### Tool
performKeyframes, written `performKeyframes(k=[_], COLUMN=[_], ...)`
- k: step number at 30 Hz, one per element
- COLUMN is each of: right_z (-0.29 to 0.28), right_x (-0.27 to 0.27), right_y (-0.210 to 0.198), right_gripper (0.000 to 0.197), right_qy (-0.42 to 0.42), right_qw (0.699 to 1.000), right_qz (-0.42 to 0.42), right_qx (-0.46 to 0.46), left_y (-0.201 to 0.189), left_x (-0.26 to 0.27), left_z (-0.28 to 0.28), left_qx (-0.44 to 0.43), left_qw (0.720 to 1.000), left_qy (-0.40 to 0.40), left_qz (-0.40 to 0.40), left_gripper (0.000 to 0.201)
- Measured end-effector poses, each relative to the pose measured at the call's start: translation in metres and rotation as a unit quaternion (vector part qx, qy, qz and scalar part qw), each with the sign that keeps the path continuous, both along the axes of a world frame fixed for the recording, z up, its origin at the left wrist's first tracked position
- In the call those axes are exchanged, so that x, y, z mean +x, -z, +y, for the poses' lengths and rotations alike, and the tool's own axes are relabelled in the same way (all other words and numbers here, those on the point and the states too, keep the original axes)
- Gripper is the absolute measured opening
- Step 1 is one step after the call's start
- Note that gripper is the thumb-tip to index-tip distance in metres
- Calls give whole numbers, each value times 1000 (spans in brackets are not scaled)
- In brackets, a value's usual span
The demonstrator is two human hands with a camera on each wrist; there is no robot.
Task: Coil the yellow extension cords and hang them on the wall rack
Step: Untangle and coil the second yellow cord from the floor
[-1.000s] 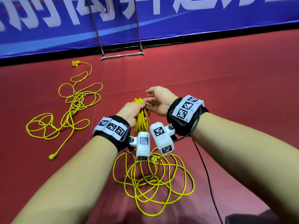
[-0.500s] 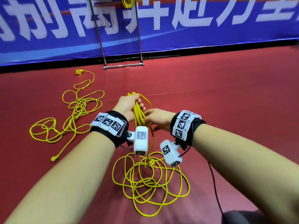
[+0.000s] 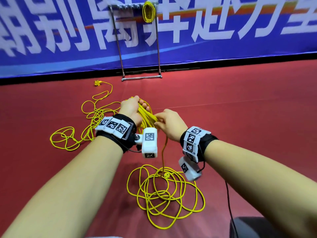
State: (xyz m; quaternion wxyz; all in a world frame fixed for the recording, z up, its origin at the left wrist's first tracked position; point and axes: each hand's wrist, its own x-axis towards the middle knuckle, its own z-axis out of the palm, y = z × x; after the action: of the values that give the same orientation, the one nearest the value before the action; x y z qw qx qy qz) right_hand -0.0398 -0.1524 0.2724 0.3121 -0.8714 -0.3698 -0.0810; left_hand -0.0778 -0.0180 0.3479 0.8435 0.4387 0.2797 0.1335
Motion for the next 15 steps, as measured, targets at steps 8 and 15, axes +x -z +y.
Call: performKeyframes(k=[8, 15], right_z=[0, -11], right_x=[9, 36], right_y=[-14, 24], right_gripper=[21, 16], right_qy=[-32, -82], right_qw=[993, 943], right_qz=[112, 321], right_qx=[15, 37], left_y=[8, 8], left_x=[14, 35], left_z=[18, 43], left_qx=[-10, -18], left_qw=[998, 995], left_qy=[-65, -86], left_qz=[-18, -47], left_gripper=[14, 27])
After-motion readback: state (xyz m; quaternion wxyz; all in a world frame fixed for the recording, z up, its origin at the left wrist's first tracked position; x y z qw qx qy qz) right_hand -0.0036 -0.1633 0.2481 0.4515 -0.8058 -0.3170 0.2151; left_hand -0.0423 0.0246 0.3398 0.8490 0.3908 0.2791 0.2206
